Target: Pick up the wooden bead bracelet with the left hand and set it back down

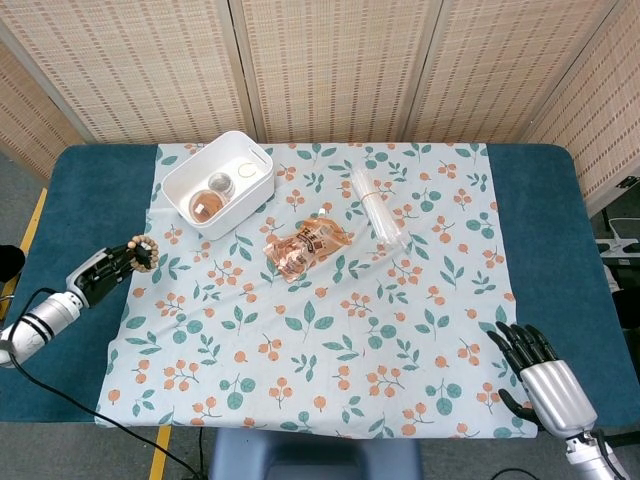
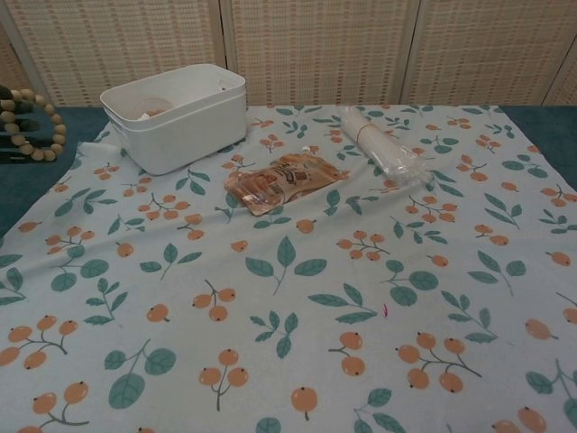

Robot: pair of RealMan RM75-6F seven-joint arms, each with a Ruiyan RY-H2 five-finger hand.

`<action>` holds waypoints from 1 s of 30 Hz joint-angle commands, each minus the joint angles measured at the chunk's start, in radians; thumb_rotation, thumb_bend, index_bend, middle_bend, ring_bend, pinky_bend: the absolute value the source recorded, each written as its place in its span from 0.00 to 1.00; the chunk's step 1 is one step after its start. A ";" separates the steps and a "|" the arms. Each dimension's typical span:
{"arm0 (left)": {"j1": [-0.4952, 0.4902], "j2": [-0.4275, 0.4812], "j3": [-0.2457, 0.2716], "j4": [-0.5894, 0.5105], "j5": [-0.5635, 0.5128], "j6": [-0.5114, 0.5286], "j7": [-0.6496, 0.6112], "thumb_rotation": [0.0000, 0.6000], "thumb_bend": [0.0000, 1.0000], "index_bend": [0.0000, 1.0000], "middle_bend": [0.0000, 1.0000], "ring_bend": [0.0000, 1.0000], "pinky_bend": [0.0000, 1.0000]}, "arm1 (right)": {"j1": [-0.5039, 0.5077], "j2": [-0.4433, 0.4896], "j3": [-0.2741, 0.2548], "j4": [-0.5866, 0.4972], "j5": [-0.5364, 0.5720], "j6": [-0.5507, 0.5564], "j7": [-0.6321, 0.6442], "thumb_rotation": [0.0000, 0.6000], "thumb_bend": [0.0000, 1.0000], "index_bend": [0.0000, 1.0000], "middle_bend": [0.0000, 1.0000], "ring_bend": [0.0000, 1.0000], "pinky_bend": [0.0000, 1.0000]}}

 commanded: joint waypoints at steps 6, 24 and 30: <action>0.000 0.007 0.011 -0.010 0.008 0.014 0.001 0.66 0.51 0.55 0.59 0.14 0.00 | 0.000 0.001 0.000 -0.001 0.000 0.002 0.001 1.00 0.24 0.00 0.00 0.00 0.00; 0.006 0.010 0.015 -0.027 0.010 0.034 0.008 0.60 0.64 0.59 0.62 0.16 0.00 | -0.002 0.002 -0.001 0.000 -0.006 0.007 0.001 1.00 0.24 0.00 0.00 0.00 0.00; 0.012 0.007 0.008 -0.035 0.002 0.035 0.005 0.61 0.89 0.57 0.61 0.16 0.00 | -0.003 0.002 -0.001 0.000 -0.008 0.009 0.002 1.00 0.24 0.00 0.00 0.00 0.00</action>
